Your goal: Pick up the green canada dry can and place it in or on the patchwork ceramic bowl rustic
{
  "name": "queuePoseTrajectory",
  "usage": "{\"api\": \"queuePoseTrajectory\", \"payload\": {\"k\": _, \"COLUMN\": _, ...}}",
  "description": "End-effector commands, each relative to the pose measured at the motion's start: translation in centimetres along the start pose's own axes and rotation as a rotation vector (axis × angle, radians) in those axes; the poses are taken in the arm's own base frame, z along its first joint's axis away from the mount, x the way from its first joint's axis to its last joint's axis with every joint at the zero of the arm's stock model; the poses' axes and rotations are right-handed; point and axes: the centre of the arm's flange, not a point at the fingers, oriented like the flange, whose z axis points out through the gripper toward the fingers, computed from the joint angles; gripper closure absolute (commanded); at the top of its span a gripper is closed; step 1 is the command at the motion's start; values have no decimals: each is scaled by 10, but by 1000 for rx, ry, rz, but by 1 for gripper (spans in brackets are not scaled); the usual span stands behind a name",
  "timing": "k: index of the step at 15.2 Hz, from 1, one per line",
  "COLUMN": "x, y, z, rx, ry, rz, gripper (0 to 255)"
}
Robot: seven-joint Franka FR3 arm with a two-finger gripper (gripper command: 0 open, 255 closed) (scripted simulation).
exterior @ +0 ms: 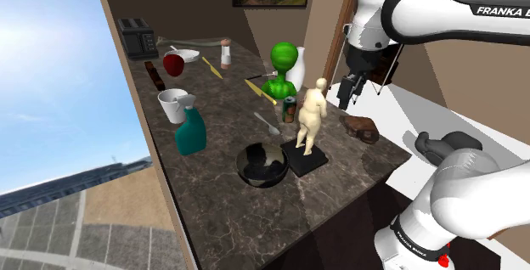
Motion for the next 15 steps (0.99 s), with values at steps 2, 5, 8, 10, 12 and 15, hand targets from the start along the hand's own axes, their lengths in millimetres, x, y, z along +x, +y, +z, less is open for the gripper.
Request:
{"api": "queuePoseTrajectory", "payload": {"k": 2, "x": 9, "y": 7, "z": 7, "rx": 3, "ry": 1, "rz": -6, "gripper": 0}}
{"api": "queuePoseTrajectory", "payload": {"k": 5, "x": 38, "y": 26, "z": 27, "rx": 14, "ry": 6, "rz": -26, "gripper": 0}}
{"api": "queuePoseTrajectory", "payload": {"k": 8, "x": 67, "y": 45, "z": 47, "rx": 24, "ry": 10, "rz": -45, "gripper": 0}}
{"api": "queuePoseTrajectory", "payload": {"k": 10, "x": 86, "y": 57, "z": 61, "rx": 31, "ry": 13, "rz": -57, "gripper": 0}}
{"api": "queuePoseTrajectory", "payload": {"k": 12, "x": 106, "y": 69, "z": 74, "rx": 38, "ry": 16, "rz": -70, "gripper": 0}}
{"api": "queuePoseTrajectory", "payload": {"k": 15, "x": 135, "y": 86, "z": 94, "rx": 48, "ry": 21, "rz": -89, "gripper": 0}}
